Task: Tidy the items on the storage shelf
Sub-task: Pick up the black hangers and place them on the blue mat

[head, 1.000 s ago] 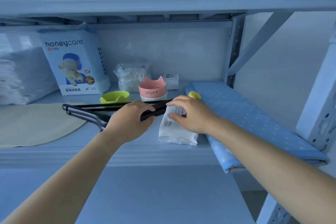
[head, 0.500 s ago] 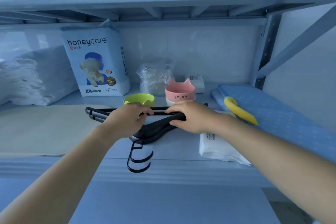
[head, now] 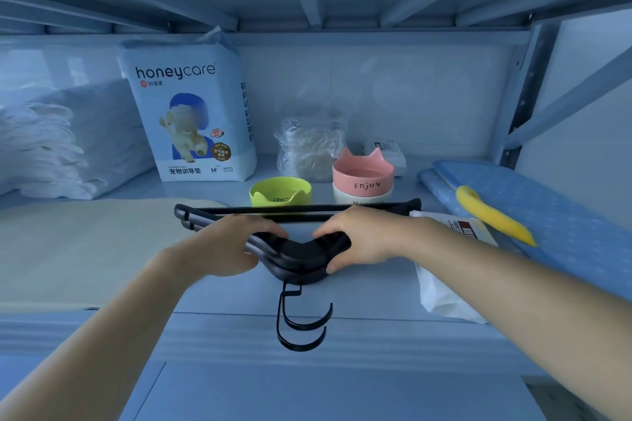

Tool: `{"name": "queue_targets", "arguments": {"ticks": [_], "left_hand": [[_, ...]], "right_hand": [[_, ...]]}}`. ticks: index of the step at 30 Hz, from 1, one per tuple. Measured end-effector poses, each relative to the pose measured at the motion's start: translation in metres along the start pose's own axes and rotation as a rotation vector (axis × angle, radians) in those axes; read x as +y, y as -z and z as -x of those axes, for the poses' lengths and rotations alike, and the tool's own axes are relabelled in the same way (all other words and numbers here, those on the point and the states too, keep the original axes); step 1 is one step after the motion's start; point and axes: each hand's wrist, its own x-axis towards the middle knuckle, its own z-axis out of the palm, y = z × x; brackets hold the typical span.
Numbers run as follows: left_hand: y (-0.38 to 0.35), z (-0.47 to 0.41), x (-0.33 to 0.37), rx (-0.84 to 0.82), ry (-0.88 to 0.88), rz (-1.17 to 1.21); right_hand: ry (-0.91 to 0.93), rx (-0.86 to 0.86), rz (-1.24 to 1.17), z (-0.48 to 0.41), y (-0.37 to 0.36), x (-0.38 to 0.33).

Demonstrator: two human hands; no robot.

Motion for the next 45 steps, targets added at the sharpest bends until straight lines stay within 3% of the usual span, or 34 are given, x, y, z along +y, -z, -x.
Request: {"name": "queue_targets", "arguments": {"ticks": [10, 23, 35, 45], "left_hand": [[0.005, -0.006, -0.001, -0.101, 0.037, 0.103], [0.015, -0.019, -0.001, -0.188, 0.022, -0.059], [0.032, -0.004, -0.013, -0.022, -0.060, -0.077], [0.045, -0.024, 0.035, 0.072, -0.173, -0.064]], "right_hand": [[0.031, -0.052, -0.020, -0.008, 0.003, 0.006], [0.011, -0.112, -0.141, -0.013, 0.007, 0.006], [0.072, -0.008, -0.124, -0.007, 0.033, -0.007], [0.032, 0.085, -0.085, 0.042, 0.063, 0.010]]}}
